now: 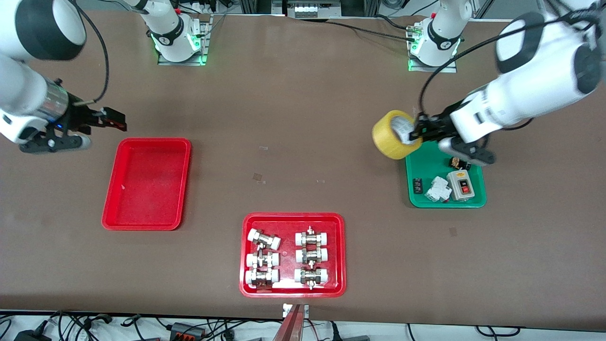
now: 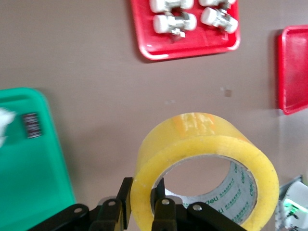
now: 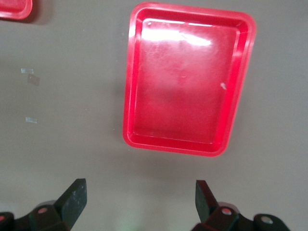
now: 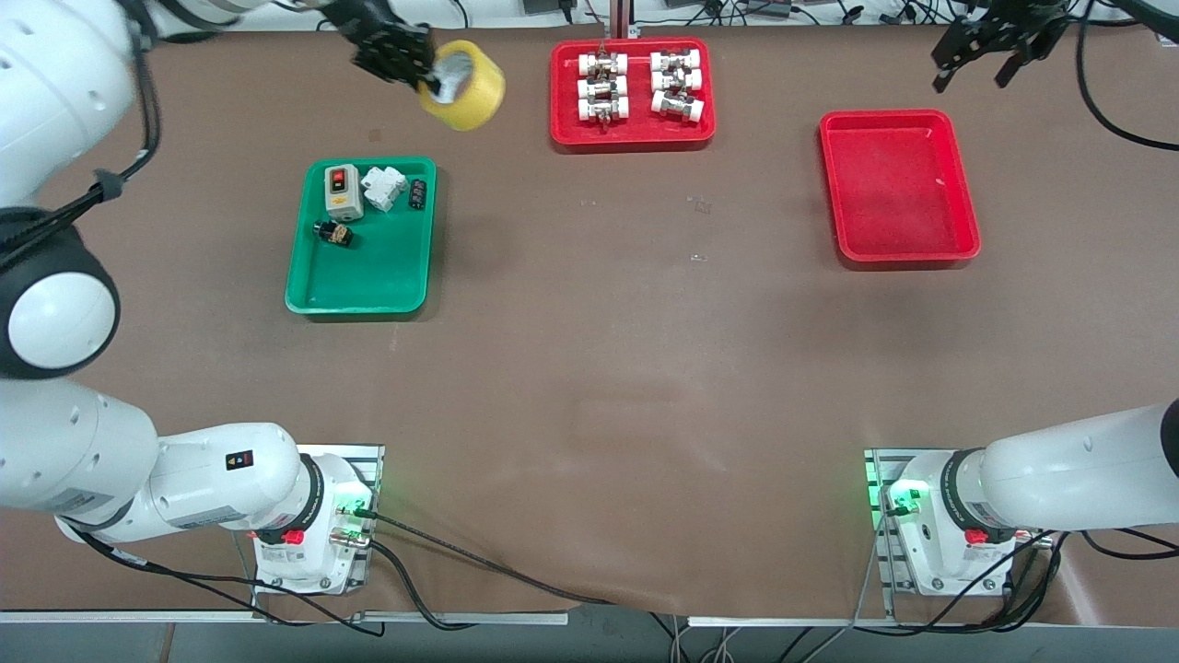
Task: Left arm passes tape to right arm into tray
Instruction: 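Carry the tape toward the middle while the right gripper reaches toward it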
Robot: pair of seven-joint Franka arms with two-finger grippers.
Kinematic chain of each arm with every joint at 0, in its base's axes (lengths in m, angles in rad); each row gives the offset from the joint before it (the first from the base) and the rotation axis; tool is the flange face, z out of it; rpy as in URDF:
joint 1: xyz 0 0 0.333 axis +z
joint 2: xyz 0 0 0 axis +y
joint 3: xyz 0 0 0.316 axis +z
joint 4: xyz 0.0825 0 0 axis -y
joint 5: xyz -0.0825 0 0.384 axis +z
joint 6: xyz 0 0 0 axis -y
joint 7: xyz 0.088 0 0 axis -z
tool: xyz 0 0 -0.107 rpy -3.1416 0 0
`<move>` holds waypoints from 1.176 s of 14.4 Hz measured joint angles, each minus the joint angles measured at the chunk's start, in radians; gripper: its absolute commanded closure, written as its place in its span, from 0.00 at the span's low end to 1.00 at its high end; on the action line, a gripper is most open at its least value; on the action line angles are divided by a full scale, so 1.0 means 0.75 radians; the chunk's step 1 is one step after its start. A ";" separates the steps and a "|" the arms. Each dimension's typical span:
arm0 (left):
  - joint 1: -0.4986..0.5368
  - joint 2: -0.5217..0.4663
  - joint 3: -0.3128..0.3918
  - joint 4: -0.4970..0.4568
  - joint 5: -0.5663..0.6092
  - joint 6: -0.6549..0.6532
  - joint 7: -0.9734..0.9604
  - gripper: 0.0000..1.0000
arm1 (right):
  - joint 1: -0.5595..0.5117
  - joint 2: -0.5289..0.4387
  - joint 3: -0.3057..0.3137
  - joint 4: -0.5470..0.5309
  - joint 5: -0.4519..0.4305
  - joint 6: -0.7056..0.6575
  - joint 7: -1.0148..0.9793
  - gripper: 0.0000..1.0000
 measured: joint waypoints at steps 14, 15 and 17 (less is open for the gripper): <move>-0.493 0.491 -0.026 0.168 -0.003 0.872 -0.539 1.00 | 0.166 0.333 0.009 0.271 0.883 0.149 -0.146 0.00; -0.515 0.512 -0.026 0.168 -0.003 0.921 -0.561 1.00 | 0.169 0.368 0.009 0.305 0.910 0.149 -0.209 0.00; -0.552 0.541 -0.026 0.169 -0.003 0.971 -0.628 1.00 | 0.179 0.438 0.016 0.359 0.981 0.152 -0.294 0.00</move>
